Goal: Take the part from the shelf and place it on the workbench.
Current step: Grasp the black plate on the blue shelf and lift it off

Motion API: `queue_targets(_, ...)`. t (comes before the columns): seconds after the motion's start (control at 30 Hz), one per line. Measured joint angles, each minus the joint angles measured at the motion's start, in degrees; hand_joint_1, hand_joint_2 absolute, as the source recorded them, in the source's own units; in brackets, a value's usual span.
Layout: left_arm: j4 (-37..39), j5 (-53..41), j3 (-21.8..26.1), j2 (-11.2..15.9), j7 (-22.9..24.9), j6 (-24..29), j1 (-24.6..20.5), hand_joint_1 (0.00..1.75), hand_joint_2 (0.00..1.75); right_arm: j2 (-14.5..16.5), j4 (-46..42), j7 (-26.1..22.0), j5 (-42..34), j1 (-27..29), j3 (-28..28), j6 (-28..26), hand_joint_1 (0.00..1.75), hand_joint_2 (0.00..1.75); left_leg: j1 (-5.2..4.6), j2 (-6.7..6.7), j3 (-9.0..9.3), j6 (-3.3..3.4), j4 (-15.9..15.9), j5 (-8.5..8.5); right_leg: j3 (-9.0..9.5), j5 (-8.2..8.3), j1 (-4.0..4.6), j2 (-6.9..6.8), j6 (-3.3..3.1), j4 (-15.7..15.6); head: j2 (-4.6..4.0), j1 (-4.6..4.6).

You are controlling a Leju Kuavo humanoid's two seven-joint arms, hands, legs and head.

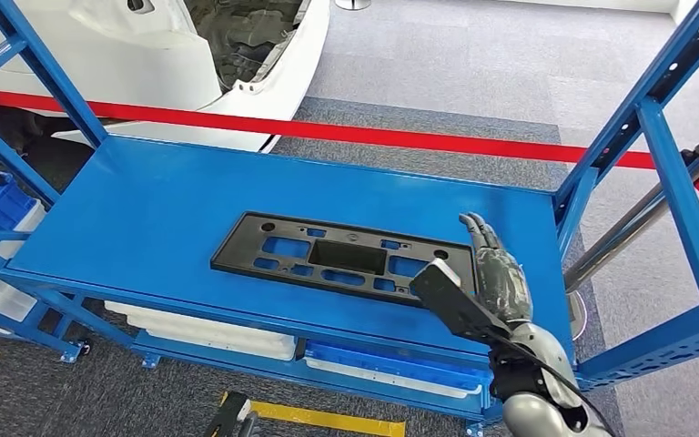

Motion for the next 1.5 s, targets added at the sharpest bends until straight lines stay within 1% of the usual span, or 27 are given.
queue_targets(0.3, 0.0, 0.0, 0.0, -0.1, 0.1, 0.0, 0.0, 0.0, 0.0, 1.5, 5.2, 0.4, 1.4, -1.9, 3.1, 1.5, 0.0, 1.75, -0.01, 0.01, 0.0, 0.0, 0.0, 0.0, 0.0, -0.01, -0.06, -0.01, 0.01, 0.0, 0.0, 0.01)
queue_targets(0.57, 0.0, 0.1, 0.0, -0.1, 0.0, 0.7, 0.1, 0.0, 0.0, 2.7, 6.1, 0.5, 8.8, -2.8, 6.6, 6.5, 0.0, 1.75, -0.01, 0.01, 0.01, 0.0, 0.0, 0.0, 0.0, -0.01, -0.06, 0.0, 0.01, 0.0, 0.0, -0.02)
queue_targets(0.63, 0.0, 0.2, 0.0, -0.1, 0.0, 0.7, 0.1, 0.0, 0.0, 2.9, 6.1, 0.6, 9.3, -2.9, 7.0, 7.3, 0.0, 1.75, -0.01, 0.01, 0.01, 0.0, 0.0, 0.0, 0.0, -0.01, -0.06, 0.0, 0.01, 0.0, 0.0, -0.01)
queue_targets(0.87, 0.0, 0.2, 0.0, -0.2, 0.0, 0.7, 0.1, 0.0, 0.0, 2.9, 6.1, 0.7, 9.3, -3.0, 7.0, 7.4, 0.0, 1.75, -0.01, 0.01, 0.02, 0.0, 0.0, 0.0, 0.0, -0.01, -0.06, 0.0, 0.01, 0.0, 0.0, -0.01)
queue_targets(0.97, 0.0, 0.1, 0.0, -0.3, 0.1, 0.7, 0.1, 0.0, 0.0, 3.7, 6.2, 0.3, 9.7, -3.8, 9.5, 12.8, 0.0, 1.75, 0.0, 0.01, 0.01, 0.0, 0.0, 0.0, 0.0, -0.01, -0.06, 0.0, 0.01, 0.0, 0.0, -0.01)
queue_targets(1.0, 0.0, 0.2, 0.0, -0.5, 0.1, 1.2, 0.1, 0.0, 0.0, 4.3, 6.4, -0.1, 9.9, -4.5, 11.5, 15.2, 0.0, 1.75, -0.01, 0.02, 0.01, 0.0, 0.0, 0.0, 0.0, -0.01, -0.06, 0.0, 0.01, 0.0, 0.0, -0.02)
queue_targets(1.1, 0.0, 0.3, 0.0, -1.2, 0.1, 2.9, 0.1, 0.0, 0.0, 5.4, 7.2, -0.5, 9.4, -5.7, 15.6, 17.8, 0.0, 1.75, -0.03, 0.02, 0.01, 0.0, 0.0, 0.0, 0.01, -0.01, -0.06, 0.01, 0.01, 0.0, 0.0, -0.02)
queue_targets(1.27, 0.0, 0.5, 0.0, -1.7, 0.1, 3.1, 0.1, 0.0, 0.0, 5.6, 9.2, 0.9, 7.6, -5.9, 16.3, 17.5, 0.0, 1.75, -0.04, 0.02, 0.01, 0.0, 0.0, 0.0, 0.01, -0.01, -0.07, 0.0, 0.01, 0.0, -0.01, 0.01)
queue_targets(1.4, 0.0, 0.8, 0.0, -1.8, 0.1, 3.6, 0.1, 0.0, 0.0, 5.6, 12.1, 3.3, 8.1, -6.3, 16.3, 17.0, 0.0, 1.75, -0.04, 0.02, 0.01, 0.0, 0.0, 0.0, 0.01, 0.0, -0.08, 0.01, 0.01, 0.0, 0.0, 0.02)
queue_targets(1.5, 0.0, 0.8, 0.0, -1.7, 0.3, 3.0, 0.1, 0.0, 0.0, 5.6, 14.3, 4.5, 9.2, -6.6, 16.1, 17.3, 0.0, 1.75, -0.04, 0.02, 0.03, 0.0, 0.0, 0.0, 0.01, 0.0, -0.09, 0.01, 0.01, 0.0, 0.0, 0.03)
